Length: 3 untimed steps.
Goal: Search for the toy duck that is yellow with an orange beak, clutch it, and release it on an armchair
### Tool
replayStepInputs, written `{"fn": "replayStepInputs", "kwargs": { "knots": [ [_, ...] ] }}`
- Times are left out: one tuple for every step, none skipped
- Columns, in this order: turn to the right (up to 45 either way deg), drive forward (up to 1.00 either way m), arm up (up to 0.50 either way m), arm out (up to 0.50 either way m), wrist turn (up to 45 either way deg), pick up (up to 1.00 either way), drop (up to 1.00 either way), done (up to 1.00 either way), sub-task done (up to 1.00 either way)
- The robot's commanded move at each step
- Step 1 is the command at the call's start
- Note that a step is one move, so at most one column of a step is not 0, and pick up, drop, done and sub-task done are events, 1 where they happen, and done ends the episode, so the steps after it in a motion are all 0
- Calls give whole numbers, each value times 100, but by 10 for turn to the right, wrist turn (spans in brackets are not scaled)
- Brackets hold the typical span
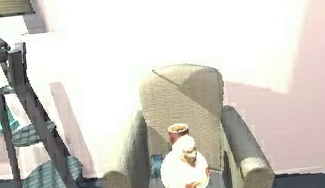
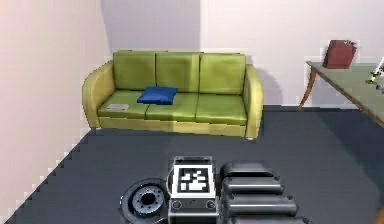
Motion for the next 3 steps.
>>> {"fn": "replayStepInputs", "kwargs": {
  "knots": [
    [0, 5, 0, 0, 0, 0, 0, 0, 0],
    [450, 0, 0, 0, 0, 0, 0, 0, 0],
    [450, 0, 0, 0, 0, 0, 0, 0, 0]
  ]
}}
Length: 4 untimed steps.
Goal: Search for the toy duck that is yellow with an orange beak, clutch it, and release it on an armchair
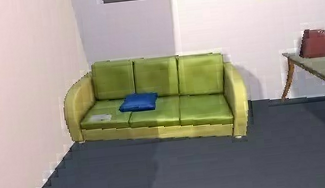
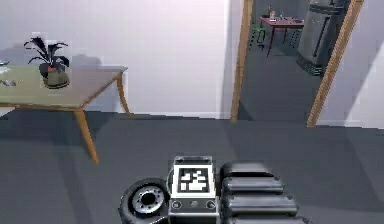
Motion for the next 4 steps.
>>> {"fn": "replayStepInputs", "kwargs": {
  "knots": [
    [180, 0, 0, 0, 0, 0, 0, 0, 0],
    [-450, 0, 0, 0, 0, 0, 0, 0, 0],
    [-450, 0, 0, 0, 0, 0, 0, 0, 0],
    [-210, 0, 0, 0, 0, 0, 0, 0, 0]
  ]
}}
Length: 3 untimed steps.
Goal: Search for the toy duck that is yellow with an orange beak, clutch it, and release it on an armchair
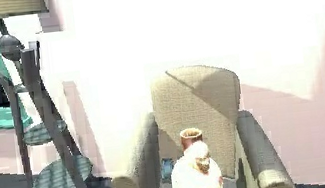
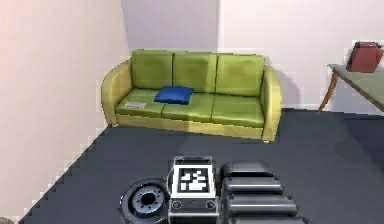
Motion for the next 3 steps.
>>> {"fn": "replayStepInputs", "kwargs": {
  "knots": [
    [450, 0, 0, 0, 0, 0, 0, 0, 0],
    [450, 0, 0, 0, 0, 0, 0, 0, 0],
    [210, 0, 0, 0, 0, 0, 0, 0, 0]
  ]
}}
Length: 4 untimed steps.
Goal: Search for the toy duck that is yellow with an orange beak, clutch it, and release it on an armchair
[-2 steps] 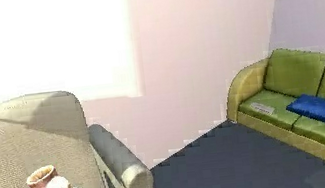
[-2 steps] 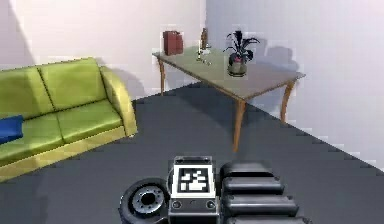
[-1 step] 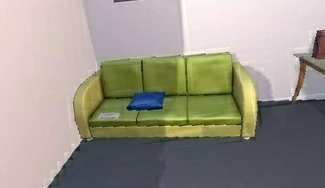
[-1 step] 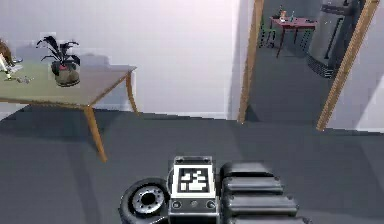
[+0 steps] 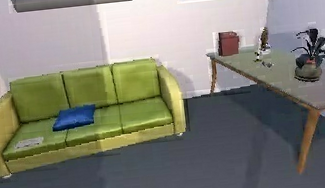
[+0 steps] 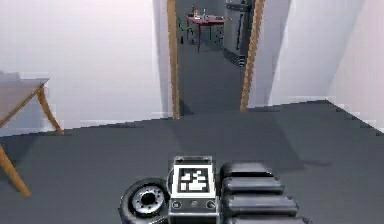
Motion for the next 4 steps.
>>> {"fn": "replayStepInputs", "kwargs": {
  "knots": [
    [-450, 0, 0, 0, 0, 0, 0, 0, 0],
    [-450, 0, 0, 0, 0, 0, 0, 0, 0],
    [-240, 0, 0, 0, 0, 0, 0, 0, 0],
    [450, 0, 0, 0, 0, 0, 0, 0, 0]
  ]
}}
